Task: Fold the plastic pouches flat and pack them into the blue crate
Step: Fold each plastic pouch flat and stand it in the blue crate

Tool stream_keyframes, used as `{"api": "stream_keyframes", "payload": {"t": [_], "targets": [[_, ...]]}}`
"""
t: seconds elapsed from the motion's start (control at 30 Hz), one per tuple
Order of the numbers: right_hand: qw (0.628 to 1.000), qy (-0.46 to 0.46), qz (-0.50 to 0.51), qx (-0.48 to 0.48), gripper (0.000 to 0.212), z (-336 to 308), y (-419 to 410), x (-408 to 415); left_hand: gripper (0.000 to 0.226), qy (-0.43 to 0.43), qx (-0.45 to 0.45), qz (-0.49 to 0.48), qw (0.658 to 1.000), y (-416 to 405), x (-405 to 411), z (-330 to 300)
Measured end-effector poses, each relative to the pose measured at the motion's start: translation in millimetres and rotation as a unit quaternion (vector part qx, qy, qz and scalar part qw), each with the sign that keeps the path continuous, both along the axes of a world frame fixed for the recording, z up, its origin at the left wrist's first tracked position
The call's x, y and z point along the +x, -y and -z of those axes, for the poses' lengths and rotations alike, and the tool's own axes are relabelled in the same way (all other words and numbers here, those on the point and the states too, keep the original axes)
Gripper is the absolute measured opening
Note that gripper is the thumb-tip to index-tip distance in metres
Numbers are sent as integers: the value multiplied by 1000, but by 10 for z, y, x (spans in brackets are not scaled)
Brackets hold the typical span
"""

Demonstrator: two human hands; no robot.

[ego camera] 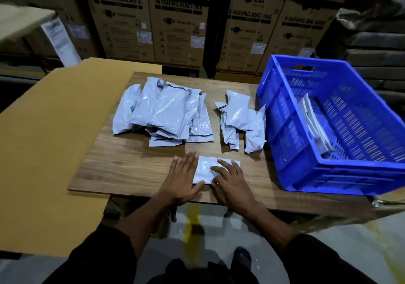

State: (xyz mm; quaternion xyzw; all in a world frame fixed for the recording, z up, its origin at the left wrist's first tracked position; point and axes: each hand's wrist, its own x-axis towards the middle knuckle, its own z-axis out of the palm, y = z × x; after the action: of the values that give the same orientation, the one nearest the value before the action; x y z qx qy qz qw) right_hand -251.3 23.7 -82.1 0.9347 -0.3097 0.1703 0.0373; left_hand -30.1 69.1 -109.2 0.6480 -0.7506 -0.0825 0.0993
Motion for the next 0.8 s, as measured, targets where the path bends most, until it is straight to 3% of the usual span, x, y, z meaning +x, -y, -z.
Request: {"api": "stream_keyframes", "payload": {"t": [0.07,0.17,0.33,0.43,0.57,0.7,0.8], "targets": [[999,35,8,24,22,-114,25,30,87,1,-12,24,1000,-50,-11,-32],[995,59,-21,72,24,-258,16,-6,57,-14,-15,53,998,-25,9,-114],[980,-133,-144,-35,37,-414,-29,-158,75,-80,-71,56,993,85,112,-236],[956,-222,-180,-58,39,-532,93,-153,66,-100,-87,61,989,106,127,-303],[966,-217,-143,5,33,-724,256,-83,63,-163,-133,50,976,124,98,-380],[981,-165,-99,37,21,-921,329,-104,67,-293,-157,-112,936,117,-161,-456],[996,-39,-68,44,36,-1076,394,-233,68,-250,-116,-122,954,113,-355,-345]]}}
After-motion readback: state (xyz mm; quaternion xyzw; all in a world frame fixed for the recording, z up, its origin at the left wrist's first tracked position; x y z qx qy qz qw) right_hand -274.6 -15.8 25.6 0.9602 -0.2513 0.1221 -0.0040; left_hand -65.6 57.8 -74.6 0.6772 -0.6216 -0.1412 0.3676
